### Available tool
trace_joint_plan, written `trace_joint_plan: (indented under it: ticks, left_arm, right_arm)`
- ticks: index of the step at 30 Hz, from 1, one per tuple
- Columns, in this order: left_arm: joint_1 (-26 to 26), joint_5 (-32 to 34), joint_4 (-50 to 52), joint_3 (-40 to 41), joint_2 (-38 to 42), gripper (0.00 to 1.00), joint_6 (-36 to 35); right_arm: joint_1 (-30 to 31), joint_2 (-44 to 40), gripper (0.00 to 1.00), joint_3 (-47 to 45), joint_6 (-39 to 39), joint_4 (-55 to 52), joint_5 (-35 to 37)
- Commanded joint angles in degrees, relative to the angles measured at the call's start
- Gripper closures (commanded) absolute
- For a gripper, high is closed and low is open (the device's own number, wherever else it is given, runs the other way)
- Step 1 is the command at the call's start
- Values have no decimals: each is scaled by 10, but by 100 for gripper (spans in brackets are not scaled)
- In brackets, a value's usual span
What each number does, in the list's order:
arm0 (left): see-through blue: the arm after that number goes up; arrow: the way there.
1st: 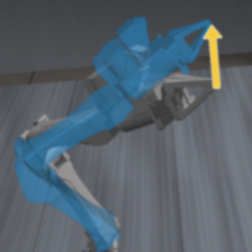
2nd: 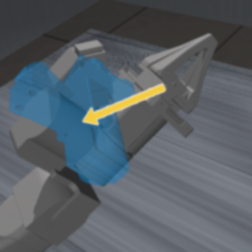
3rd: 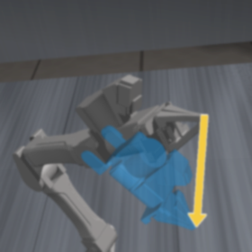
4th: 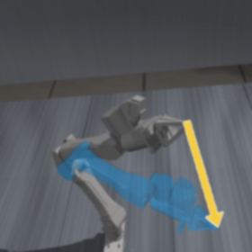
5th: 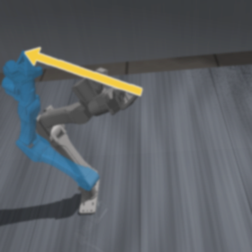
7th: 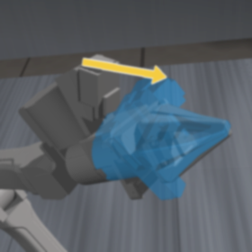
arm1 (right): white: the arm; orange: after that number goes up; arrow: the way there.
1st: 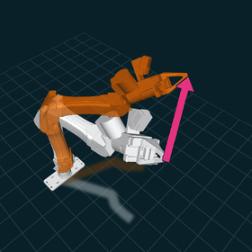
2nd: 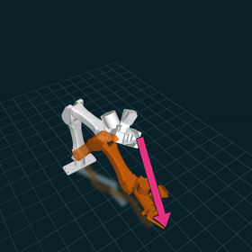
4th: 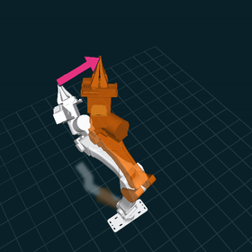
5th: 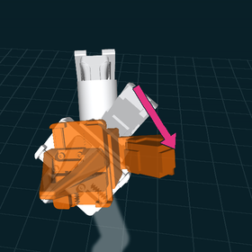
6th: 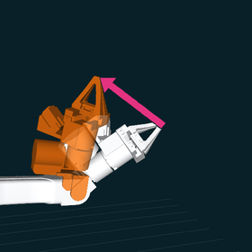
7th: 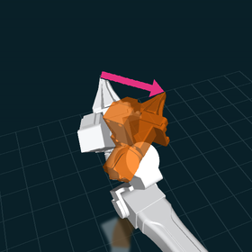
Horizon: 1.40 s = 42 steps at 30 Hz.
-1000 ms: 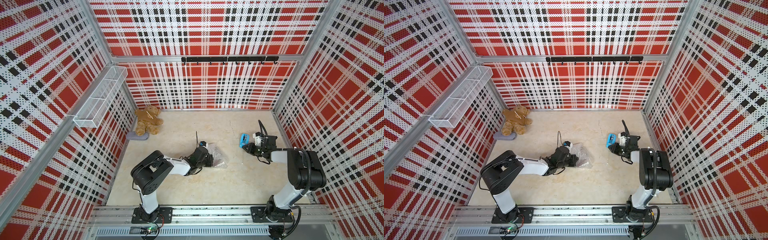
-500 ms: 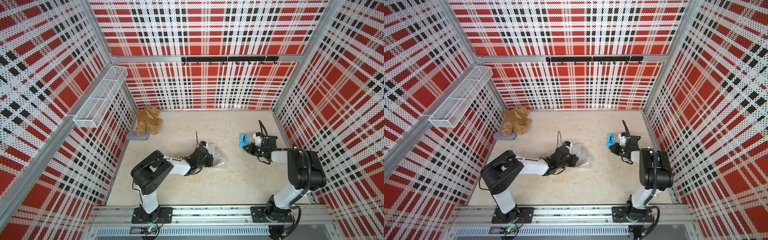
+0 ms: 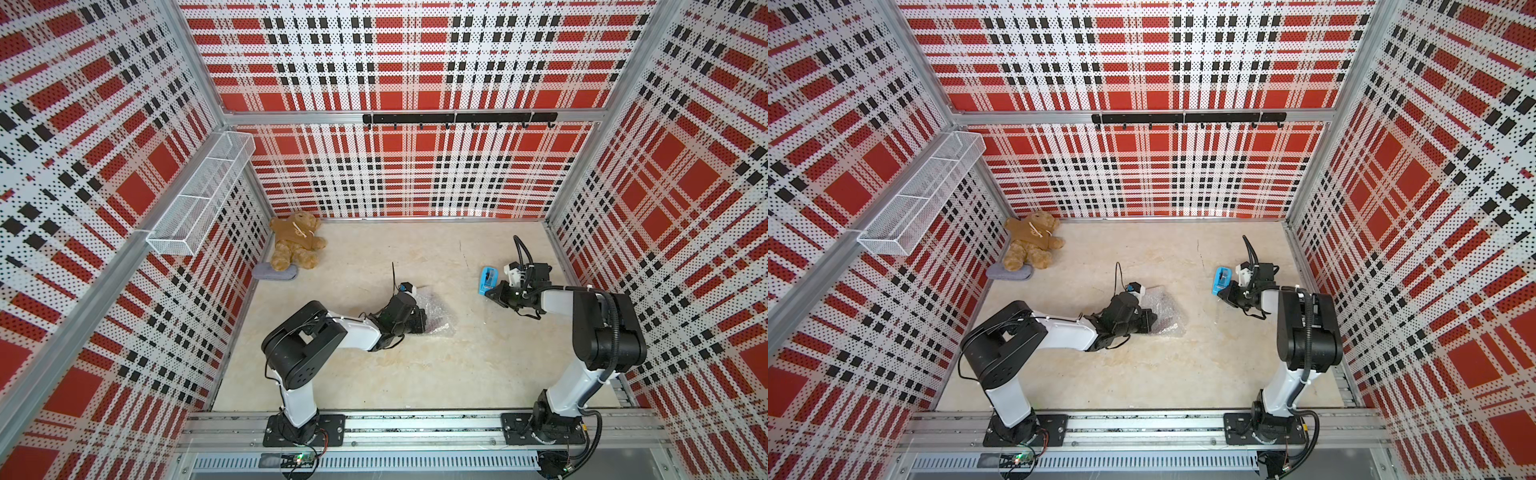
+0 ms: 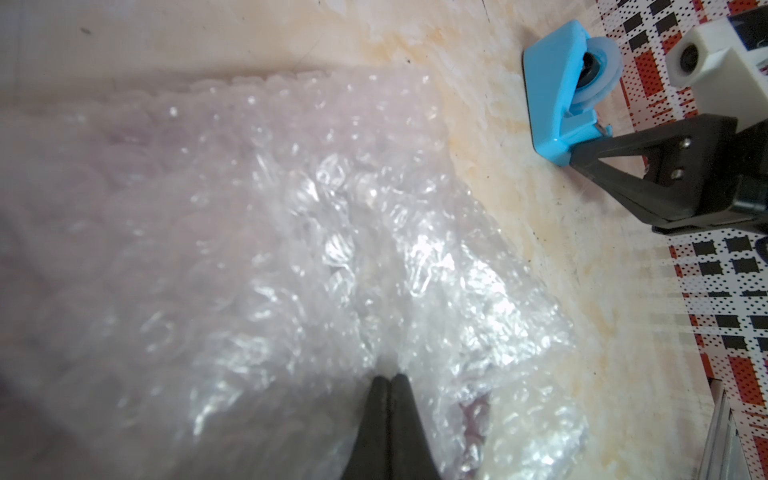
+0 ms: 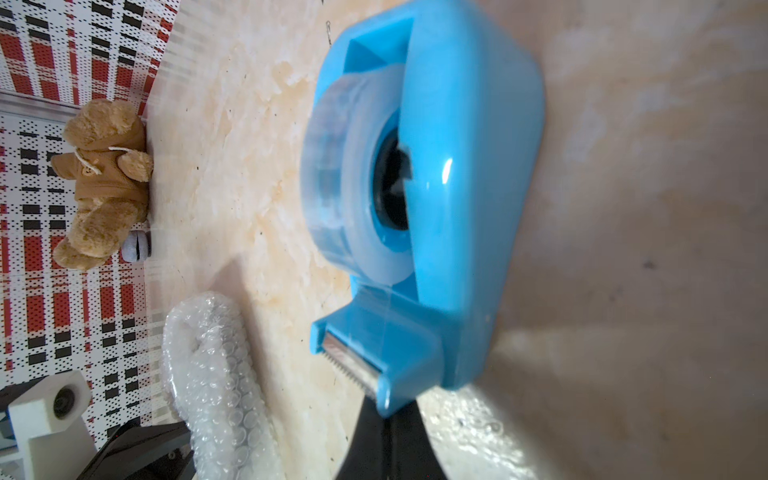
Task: Wrap dinner plates in bubble wrap
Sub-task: Tear off the tape using the Tape Cutter.
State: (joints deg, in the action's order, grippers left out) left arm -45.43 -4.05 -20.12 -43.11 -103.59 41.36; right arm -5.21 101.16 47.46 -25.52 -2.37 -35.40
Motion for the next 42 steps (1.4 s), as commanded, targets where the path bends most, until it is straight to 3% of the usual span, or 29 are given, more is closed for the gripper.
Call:
trace_joint_plan:
  ticks: [1, 9, 15, 32, 37, 42]
  left_arm:
    - [-3, -5, 99, 26, -32, 100, -1]
    - [-3, -6, 99, 26, -33, 100, -1]
    - [-4, -4, 100, 26, -32, 100, -1]
    - [-8, -7, 89, 35, -22, 100, -1]
    - [-11, -10, 85, 36, -21, 100, -1]
    - [-13, -10, 83, 37, -20, 100, -1]
  right_arm:
    - [-6, 20, 100, -1, -14, -75, 53]
    - [-6, 36, 100, 11, -15, -135, 91]
    - [-5, -3, 100, 10, -22, -111, 42]
    - [52, -434, 100, -53, 9, -173, -2]
    - [102, -514, 100, -52, 11, -234, -8]
    - [195, -541, 100, -44, 10, -262, 20]
